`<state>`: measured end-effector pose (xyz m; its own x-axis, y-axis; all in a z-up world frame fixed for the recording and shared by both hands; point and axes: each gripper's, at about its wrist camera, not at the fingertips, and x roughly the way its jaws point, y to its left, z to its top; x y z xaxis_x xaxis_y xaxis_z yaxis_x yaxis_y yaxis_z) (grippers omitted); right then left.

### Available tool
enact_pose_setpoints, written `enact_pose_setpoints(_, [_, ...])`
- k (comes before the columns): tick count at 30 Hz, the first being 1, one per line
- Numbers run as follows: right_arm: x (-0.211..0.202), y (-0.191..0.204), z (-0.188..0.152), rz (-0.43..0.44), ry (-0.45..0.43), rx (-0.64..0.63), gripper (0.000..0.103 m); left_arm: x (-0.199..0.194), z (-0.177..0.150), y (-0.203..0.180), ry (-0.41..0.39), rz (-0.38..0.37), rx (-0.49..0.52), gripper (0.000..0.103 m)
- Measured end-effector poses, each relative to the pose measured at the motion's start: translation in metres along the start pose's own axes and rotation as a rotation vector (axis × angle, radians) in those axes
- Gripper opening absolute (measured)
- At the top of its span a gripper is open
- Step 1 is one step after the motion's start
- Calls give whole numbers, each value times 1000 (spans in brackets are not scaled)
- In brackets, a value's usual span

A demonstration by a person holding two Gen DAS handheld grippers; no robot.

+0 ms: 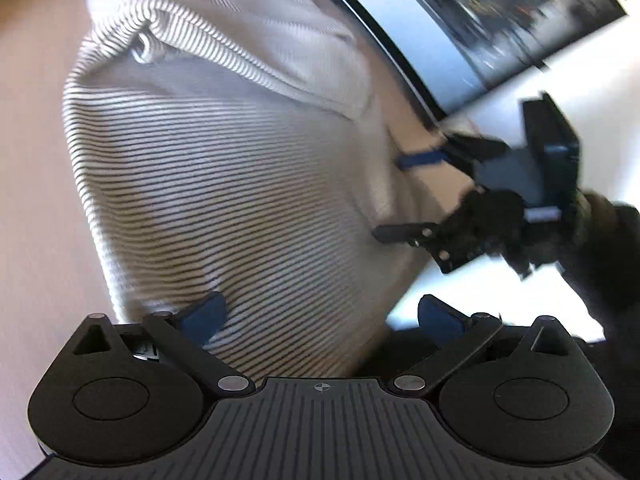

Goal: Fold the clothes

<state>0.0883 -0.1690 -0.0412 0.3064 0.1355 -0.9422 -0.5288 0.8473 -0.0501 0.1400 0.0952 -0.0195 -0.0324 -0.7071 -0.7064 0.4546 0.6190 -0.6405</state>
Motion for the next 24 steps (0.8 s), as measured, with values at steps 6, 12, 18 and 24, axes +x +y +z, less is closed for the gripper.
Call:
enact_pose_setpoints(6, [-13, -23, 24, -129, -151, 145, 103, -17, 30, -22, -271, 459, 165, 103])
enact_pose_setpoints(12, [17, -23, 34, -191, -198, 128, 103, 35, 60, -33, -330, 1019, 592, 103])
enact_pose_setpoints(18, [18, -34, 35, -130, -189, 201, 103, 53, 89, -51, -395, 1002, 566, 103])
enact_pose_setpoints(24, [19, -43, 29, -79, -182, 251, 103, 18, 114, -52, -556, 1098, 366, 103])
